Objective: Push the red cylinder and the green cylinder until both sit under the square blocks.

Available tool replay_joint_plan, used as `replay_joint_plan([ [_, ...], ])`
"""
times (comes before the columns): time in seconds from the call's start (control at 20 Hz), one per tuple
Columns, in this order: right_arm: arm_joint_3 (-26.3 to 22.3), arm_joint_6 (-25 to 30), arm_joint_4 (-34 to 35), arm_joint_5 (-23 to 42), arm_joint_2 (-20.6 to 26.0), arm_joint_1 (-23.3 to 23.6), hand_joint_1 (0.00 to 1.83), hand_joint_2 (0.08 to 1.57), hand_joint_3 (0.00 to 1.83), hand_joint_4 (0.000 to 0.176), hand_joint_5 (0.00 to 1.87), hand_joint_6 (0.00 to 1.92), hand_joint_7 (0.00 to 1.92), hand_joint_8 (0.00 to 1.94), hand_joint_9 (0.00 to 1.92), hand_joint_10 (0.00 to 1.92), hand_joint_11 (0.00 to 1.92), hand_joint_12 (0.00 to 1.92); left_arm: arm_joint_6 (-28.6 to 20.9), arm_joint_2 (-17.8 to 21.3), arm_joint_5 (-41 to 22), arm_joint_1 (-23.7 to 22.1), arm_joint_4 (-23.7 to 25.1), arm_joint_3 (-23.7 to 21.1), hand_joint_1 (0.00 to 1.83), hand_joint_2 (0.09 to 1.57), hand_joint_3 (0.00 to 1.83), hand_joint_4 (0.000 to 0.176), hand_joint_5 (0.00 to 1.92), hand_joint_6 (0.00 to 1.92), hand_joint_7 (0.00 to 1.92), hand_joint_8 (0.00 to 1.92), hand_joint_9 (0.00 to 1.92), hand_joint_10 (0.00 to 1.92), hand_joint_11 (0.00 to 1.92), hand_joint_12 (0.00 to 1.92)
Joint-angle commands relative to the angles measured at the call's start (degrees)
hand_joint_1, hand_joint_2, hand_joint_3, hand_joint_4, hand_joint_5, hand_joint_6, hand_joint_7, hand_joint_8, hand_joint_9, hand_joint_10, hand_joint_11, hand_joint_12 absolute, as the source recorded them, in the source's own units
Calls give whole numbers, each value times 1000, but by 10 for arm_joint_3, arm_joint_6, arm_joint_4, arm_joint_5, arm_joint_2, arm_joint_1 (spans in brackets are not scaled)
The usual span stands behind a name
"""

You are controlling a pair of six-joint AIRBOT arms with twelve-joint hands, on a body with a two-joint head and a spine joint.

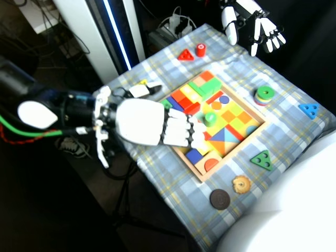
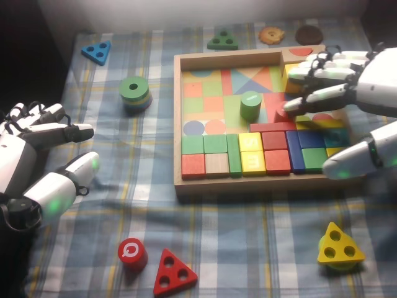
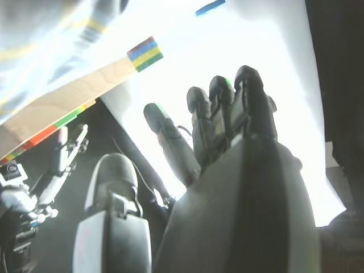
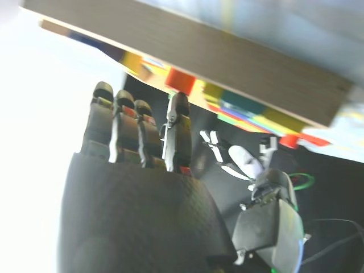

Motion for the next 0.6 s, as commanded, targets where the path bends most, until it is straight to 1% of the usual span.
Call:
replay_joint_plan([
  [0.0, -2, -1, 18, 28, 6, 7, 0, 835, 5, 117, 405, 6, 0, 0, 0, 0, 0, 0, -2, 3, -62, -3, 25, 3, 514, 1271, 0, 48, 806, 2, 343, 2, 190, 7, 0, 0],
  [0.05, -5, -1, 18, 24, 10, 7, 0, 850, 12, 119, 417, 10, 0, 0, 0, 0, 0, 0, -2, 3, -62, -3, 25, 3, 515, 1273, 1, 45, 801, 0, 338, 0, 193, 8, 0, 0],
  [0.1, -8, -1, 17, 21, 15, 7, 0, 850, 12, 119, 417, 10, 0, 0, 0, 0, 0, 0, -2, 3, -62, -3, 25, 2, 515, 1273, 1, 45, 801, 0, 338, 0, 193, 8, 0, 0],
  [0.15, -11, -1, 17, 18, 21, 7, 0, 850, 11, 127, 419, 9, 0, 0, 0, 0, 0, 0, -2, 3, -61, -3, 24, 2, 517, 1273, 1, 35, 812, 5, 345, 3, 196, 9, 0, 0],
  [0.25, -15, -1, 17, 14, 27, 6, 0, 794, 0, 165, 397, 0, 0, 0, 0, 0, 0, 0, -2, 3, -60, -3, 24, 2, 540, 1259, 0, 40, 825, 7, 348, 3, 196, 7, 0, 0],
  [0.3, -16, -1, 17, 10, 31, 4, 0, 791, 0, 157, 401, 2, 0, 0, 0, 0, 0, 0, -2, 3, -60, -3, 24, 2, 535, 1259, 0, 46, 821, 4, 350, 3, 196, 6, 0, 0],
  [0.35, -18, -1, 17, 7, 35, 2, 0, 803, 0, 122, 404, 3, 0, 0, 0, 0, 0, 0, -2, 3, -60, -3, 24, 2, 500, 1267, 0, 53, 820, 2, 357, 4, 189, 2, 0, 0],
  [0.4, -20, -1, 17, 6, 38, 0, 0, 805, 0, 120, 404, 3, 0, 0, 0, 0, 0, 0, -2, 3, -60, -3, 24, 2, 497, 1268, 1, 58, 810, 0, 353, 2, 188, 1, 0, 0],
  [0.45, -24, -1, 17, 4, 43, -3, 0, 801, 0, 129, 401, 2, 0, 0, 0, 0, 0, 0, -2, 3, -56, -3, 25, 2, 477, 1274, 3, 64, 800, 0, 341, 1, 188, 1, 0, 0],
  [0.5, -26, -1, 19, 3, 45, -5, 0, 813, 0, 129, 412, 6, 0, 0, 0, 0, 0, 0, -2, 4, -53, -3, 26, 2, 488, 1267, 0, 56, 818, 7, 347, 3, 197, 4, 0, 0],
  [0.55, -28, -1, 24, 3, 49, -10, 0, 812, 0, 140, 407, 3, 0, 0, 0, 0, 0, 0, -2, 4, -51, -2, 26, 2, 460, 1272, 2, 58, 805, 2, 327, 1, 189, 1, 0, 0],
])
